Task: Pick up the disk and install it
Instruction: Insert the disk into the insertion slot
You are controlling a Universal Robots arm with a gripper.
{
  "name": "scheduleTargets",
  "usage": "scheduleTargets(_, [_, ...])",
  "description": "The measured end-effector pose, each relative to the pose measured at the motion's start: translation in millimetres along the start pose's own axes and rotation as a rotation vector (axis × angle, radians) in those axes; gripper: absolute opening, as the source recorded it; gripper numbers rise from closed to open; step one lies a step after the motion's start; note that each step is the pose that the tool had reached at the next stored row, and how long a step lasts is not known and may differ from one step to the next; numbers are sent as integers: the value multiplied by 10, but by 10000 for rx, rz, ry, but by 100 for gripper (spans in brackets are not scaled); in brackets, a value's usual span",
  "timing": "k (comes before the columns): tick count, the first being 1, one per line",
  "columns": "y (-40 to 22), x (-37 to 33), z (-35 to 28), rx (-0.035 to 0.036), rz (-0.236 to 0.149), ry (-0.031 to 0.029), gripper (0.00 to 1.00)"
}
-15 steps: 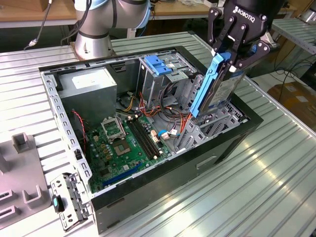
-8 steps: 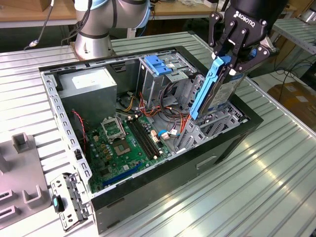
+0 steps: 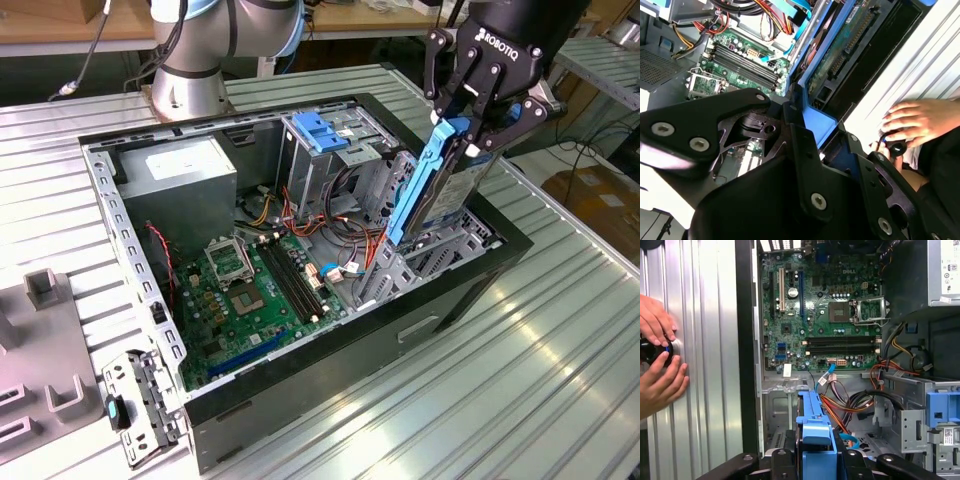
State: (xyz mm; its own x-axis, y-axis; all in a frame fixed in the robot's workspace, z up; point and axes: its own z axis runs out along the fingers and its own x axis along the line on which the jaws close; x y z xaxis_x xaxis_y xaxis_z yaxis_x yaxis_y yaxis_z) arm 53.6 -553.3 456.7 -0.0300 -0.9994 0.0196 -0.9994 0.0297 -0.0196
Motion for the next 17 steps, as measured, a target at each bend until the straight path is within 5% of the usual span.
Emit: scheduleTargets(17, [-32, 34, 78, 3, -121, -5, 37])
